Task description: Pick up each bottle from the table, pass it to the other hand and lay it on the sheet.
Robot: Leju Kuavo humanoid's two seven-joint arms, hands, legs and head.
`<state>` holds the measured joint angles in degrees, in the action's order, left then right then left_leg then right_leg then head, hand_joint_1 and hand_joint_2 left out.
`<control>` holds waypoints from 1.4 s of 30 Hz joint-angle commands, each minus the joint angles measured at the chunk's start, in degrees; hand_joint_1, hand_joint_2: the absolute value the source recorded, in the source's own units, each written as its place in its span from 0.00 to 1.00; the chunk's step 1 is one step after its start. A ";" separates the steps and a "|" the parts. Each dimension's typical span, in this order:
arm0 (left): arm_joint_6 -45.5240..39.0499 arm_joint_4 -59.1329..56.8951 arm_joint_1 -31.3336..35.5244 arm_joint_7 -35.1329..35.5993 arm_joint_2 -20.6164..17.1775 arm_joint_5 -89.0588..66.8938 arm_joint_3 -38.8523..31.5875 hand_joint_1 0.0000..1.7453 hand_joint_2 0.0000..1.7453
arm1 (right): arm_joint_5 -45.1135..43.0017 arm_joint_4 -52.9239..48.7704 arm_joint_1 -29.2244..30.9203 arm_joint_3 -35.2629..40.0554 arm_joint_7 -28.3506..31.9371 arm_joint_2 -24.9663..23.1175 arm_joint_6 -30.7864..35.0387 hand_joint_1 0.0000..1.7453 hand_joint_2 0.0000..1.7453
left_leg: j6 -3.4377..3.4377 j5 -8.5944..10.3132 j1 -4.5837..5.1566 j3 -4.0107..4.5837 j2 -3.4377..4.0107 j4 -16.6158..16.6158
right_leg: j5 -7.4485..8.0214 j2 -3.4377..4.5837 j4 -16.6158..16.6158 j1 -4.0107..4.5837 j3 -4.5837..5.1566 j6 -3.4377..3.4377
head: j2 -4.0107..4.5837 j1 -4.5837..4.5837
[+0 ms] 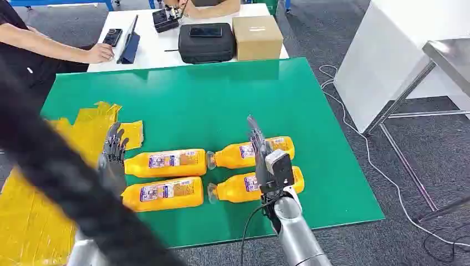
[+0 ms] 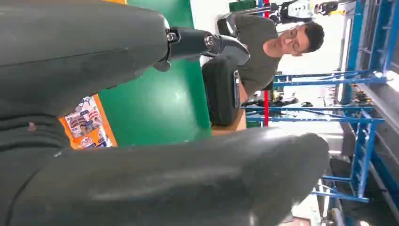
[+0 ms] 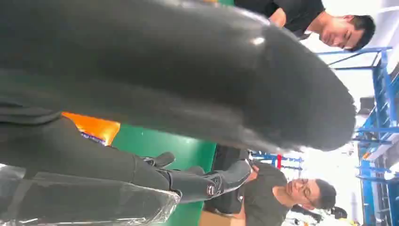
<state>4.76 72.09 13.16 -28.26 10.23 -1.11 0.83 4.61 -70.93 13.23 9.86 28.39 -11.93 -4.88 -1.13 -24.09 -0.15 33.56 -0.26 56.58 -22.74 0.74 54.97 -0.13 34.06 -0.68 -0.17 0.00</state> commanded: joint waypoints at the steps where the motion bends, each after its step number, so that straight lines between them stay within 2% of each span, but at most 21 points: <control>1: 0.67 2.49 -2.30 0.88 -0.17 1.23 -2.86 0.00 0.00 | -0.14 5.42 3.96 1.52 0.36 0.89 -0.40 0.00 0.00 | 0.05 -0.09 0.00 -0.21 0.16 -0.07 | -0.04 0.12 -0.05 0.00 -0.15 0.00 | 0.00 0.00; 5: 0.61 1.75 -1.33 1.14 0.62 0.77 -1.77 0.00 0.00 | -0.39 5.82 4.10 1.72 0.37 1.00 -1.36 0.00 0.00 | 0.05 -0.07 -0.02 -0.23 -0.03 -0.06 | -0.08 -0.11 -0.08 0.02 -0.23 -0.01 | 0.00 -0.02; 9: 0.02 -1.30 1.95 1.87 -0.28 0.45 -0.49 0.00 0.00 | -0.41 5.70 5.44 1.32 0.13 0.50 -0.24 0.00 0.00 | 0.05 -0.08 -0.01 -0.26 0.03 -0.05 | -0.08 -0.07 -0.04 0.01 -0.24 -0.01 | 0.00 0.00; 10: 0.15 -1.81 2.48 1.70 -0.35 0.95 -0.39 0.00 0.00 | 1.99 4.78 5.17 0.75 -0.63 0.47 4.14 0.00 0.00 | 0.05 -0.07 -0.02 -0.19 0.00 -0.01 | -0.07 -0.10 -0.02 0.02 -0.18 -0.01 | 0.00 0.00; 11: -0.12 -1.82 3.12 1.82 -0.32 0.80 0.28 0.00 0.00 | 0.77 1.84 3.86 -0.91 -1.25 0.33 6.87 0.00 0.00 | 0.03 -0.01 0.00 -0.11 -0.06 -0.03 | -0.04 -0.14 -0.02 0.00 -0.11 -0.01 | 0.00 0.00; 15: -0.53 0.21 3.63 3.64 0.32 -0.15 1.88 0.00 0.00 | -0.69 -10.10 -2.77 -2.36 -5.51 4.04 5.70 0.00 0.00 | -0.01 0.05 0.01 -0.08 -0.29 -0.02 | -0.08 -0.36 -0.04 0.00 -0.11 -0.01 | 0.00 -0.02; 16: -0.57 0.43 3.50 3.73 0.27 -0.15 1.91 0.00 0.00 | -0.72 -10.70 -3.17 -2.48 -5.69 4.11 5.51 0.00 0.00 | 0.01 -0.01 0.02 -0.22 -0.45 -0.03 | -0.19 -0.54 -0.04 -0.01 -0.27 -0.03 | 0.00 0.00; 21: -0.59 0.45 3.22 3.59 0.07 -0.18 1.87 0.00 0.00 | -0.66 -9.93 -2.82 -2.45 -5.71 3.49 5.49 0.00 0.00 | 0.00 -0.06 0.02 -0.22 -0.07 -0.01 | -0.10 -0.14 -0.04 -0.01 -0.20 -0.01 | 0.00 0.00; 25: -0.59 0.45 3.22 3.59 0.07 -0.18 1.87 0.00 0.00 | -0.66 -9.93 -2.82 -2.45 -5.71 3.49 5.49 0.00 0.00 | 0.04 -0.09 0.00 -0.32 -0.17 -0.02 | -0.15 -0.26 -0.03 0.02 -0.30 0.00 | 0.00 0.00; 26: -1.98 2.38 1.27 3.02 0.37 0.79 -0.46 0.00 0.00 | 4.02 -14.50 -6.50 -1.30 -5.04 5.69 7.10 0.00 1.00 | 0.02 -0.07 0.01 -0.24 -0.13 0.00 | -0.11 -0.21 -0.03 0.00 -0.22 -0.01 | 0.00 0.00; 30: -0.04 -1.81 0.59 1.02 -0.27 2.10 -5.40 0.00 0.00 | 9.67 -21.48 -12.98 -0.91 -8.74 9.68 3.06 0.00 1.00 | 0.03 -0.16 -0.01 -0.52 -0.21 -0.13 | -0.23 -0.31 -0.16 0.02 -0.52 -0.02 | 0.00 -0.02; 33: -0.34 -2.98 -0.53 -0.31 -1.06 3.06 -8.71 0.00 0.00 | 13.68 -22.88 -13.63 -0.70 -12.02 12.07 1.80 0.00 1.00 | 0.02 -0.18 0.03 -0.59 -0.10 -0.18 | -0.22 -0.22 -0.18 -0.02 -0.58 -0.03 | 0.00 0.00; 36: -0.24 -2.34 -1.34 -0.49 -0.96 3.29 -9.20 0.00 0.00 | 13.86 -23.41 -13.96 -1.23 -12.04 12.75 1.87 0.00 1.00 | 0.00 -0.14 0.04 -0.33 0.08 -0.11 | -0.10 0.01 -0.10 -0.03 -0.29 -0.03 | 0.00 0.00; 42: -0.29 -1.45 -1.51 -0.39 -0.41 3.21 -8.95 0.00 0.00 | 13.99 -23.27 -13.78 -1.21 -12.12 12.56 1.82 0.00 1.00 | -0.01 -0.17 0.02 -0.29 0.00 -0.07 | -0.11 -0.07 -0.08 -0.01 -0.26 -0.02 | 0.00 0.00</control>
<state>4.26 73.53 11.04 -28.79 9.92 1.92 -5.59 18.45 -93.05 -0.49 8.57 16.70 -1.64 -2.67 -1.20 -24.18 -0.13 33.52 -0.28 56.58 -22.76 0.71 54.94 -0.15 34.03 -0.69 -0.18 0.00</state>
